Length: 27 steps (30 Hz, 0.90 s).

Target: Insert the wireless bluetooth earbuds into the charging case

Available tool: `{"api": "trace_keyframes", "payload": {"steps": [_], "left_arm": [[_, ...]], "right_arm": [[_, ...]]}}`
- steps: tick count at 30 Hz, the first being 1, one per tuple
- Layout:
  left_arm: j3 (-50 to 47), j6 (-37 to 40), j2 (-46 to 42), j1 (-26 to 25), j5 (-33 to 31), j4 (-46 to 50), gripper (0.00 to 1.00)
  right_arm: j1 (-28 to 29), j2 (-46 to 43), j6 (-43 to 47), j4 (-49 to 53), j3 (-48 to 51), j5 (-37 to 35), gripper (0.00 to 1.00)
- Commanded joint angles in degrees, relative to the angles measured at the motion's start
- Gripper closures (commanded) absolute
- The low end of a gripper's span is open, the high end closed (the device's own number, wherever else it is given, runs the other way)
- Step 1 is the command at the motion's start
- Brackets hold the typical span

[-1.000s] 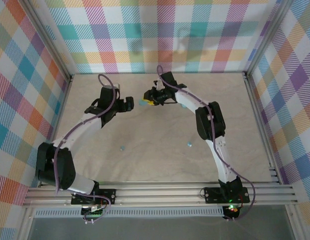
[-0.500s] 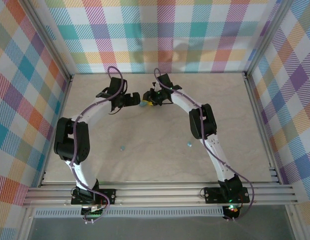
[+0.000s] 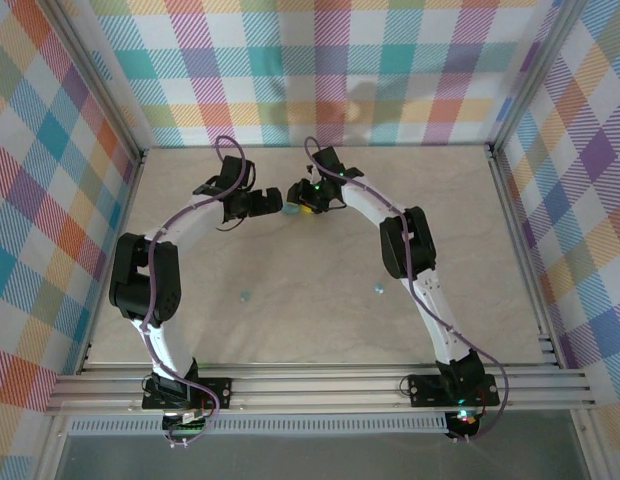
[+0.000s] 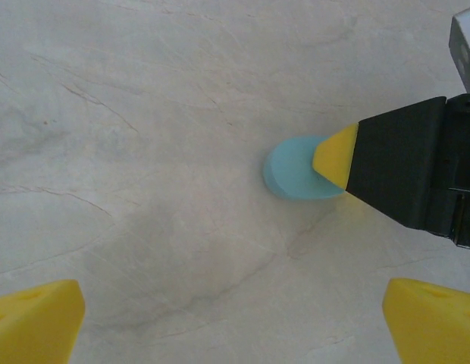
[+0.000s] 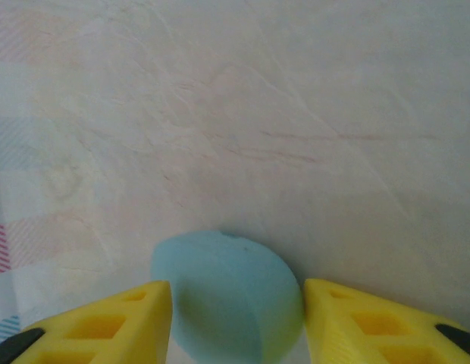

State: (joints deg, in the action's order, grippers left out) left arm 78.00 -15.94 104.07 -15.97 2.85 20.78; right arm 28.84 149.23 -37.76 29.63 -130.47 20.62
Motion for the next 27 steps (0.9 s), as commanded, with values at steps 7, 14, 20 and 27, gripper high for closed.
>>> {"api": "trace_keyframes", "payload": {"steps": [7,14,20,27], "left_arm": [[-9.7,-3.4,-8.5,0.5,6.3,-4.4,0.0],[-12.5,-4.5,-12.5,0.3,5.2,-2.0,0.0],[-20.6,-2.3,-17.3,-0.2,11.6,-10.5,0.0],[-22.0,-1.6,-17.8,-1.7,14.3,-13.7,0.0]], "right_arm": [[-0.1,-14.8,7.2,4.7,8.7,-11.3,0.5],[-3.1,-20.3,15.7,11.2,12.7,-18.3,0.46],[-8.7,-21.2,20.6,16.4,14.7,-23.4,0.43],[-11.7,-17.9,22.5,17.8,14.5,-23.6,0.41]]}}
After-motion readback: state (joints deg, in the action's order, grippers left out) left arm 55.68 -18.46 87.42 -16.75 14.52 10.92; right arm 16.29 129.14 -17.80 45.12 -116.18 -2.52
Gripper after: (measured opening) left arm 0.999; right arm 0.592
